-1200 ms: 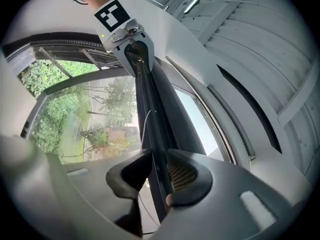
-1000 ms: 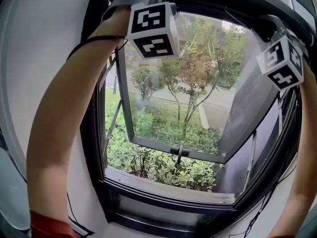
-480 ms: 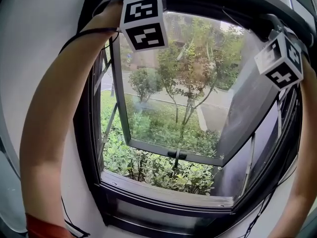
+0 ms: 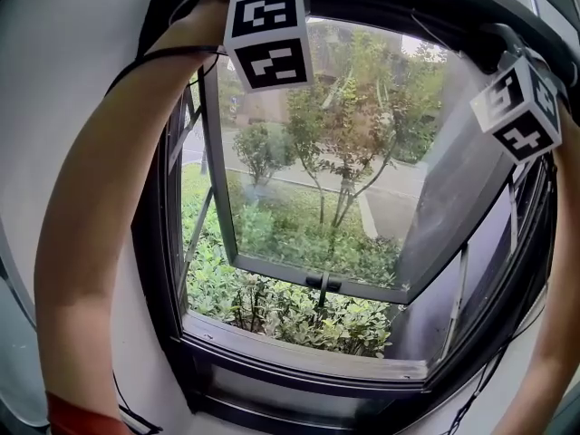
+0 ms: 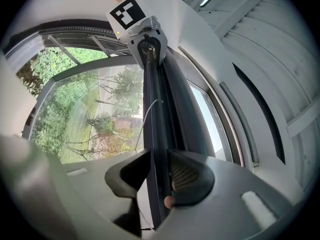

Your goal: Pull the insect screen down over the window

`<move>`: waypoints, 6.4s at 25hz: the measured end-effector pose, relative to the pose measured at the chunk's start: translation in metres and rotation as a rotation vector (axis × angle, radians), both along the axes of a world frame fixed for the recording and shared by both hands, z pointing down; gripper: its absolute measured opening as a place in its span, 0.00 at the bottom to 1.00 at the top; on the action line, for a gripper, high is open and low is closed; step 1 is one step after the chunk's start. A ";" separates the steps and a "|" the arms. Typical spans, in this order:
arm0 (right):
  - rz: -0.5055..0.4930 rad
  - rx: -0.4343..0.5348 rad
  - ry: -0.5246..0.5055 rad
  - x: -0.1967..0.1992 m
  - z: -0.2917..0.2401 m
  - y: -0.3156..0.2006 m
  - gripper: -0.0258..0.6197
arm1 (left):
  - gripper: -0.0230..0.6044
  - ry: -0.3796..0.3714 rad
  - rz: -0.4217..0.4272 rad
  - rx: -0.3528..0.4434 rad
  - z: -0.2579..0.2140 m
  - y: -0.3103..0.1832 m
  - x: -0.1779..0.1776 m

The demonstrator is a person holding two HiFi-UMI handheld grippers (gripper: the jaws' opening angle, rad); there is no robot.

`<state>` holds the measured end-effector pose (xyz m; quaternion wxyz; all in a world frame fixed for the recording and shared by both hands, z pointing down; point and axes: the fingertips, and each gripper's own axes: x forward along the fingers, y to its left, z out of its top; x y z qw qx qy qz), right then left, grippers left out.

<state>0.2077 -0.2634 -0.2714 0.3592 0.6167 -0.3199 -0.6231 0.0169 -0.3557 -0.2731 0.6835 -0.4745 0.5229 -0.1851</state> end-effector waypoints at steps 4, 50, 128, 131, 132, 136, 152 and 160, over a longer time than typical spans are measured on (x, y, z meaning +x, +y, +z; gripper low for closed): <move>-0.001 -0.004 -0.026 0.000 -0.002 -0.003 0.25 | 0.29 0.002 -0.003 0.016 0.001 0.000 0.001; -0.082 -0.229 -0.032 -0.004 0.098 -0.004 0.39 | 0.29 -0.092 0.003 -0.089 0.097 0.005 -0.006; -0.224 -0.573 -0.072 -0.013 0.312 0.010 0.53 | 0.29 -0.206 0.048 -0.277 0.291 0.014 -0.012; -0.223 -0.574 -0.070 -0.013 0.321 0.011 0.53 | 0.29 -0.211 0.045 -0.289 0.302 0.015 -0.013; -0.225 -0.573 -0.070 -0.013 0.324 0.011 0.53 | 0.29 -0.212 0.044 -0.291 0.305 0.016 -0.013; -0.210 -0.589 -0.073 -0.014 0.340 0.012 0.54 | 0.29 -0.215 0.046 -0.307 0.321 0.017 -0.014; -0.219 -0.646 -0.139 -0.016 0.392 0.020 0.55 | 0.29 -0.224 0.055 -0.353 0.374 0.025 -0.014; -0.293 -0.718 -0.242 -0.022 0.417 0.022 0.55 | 0.29 -0.250 0.074 -0.419 0.405 0.023 -0.017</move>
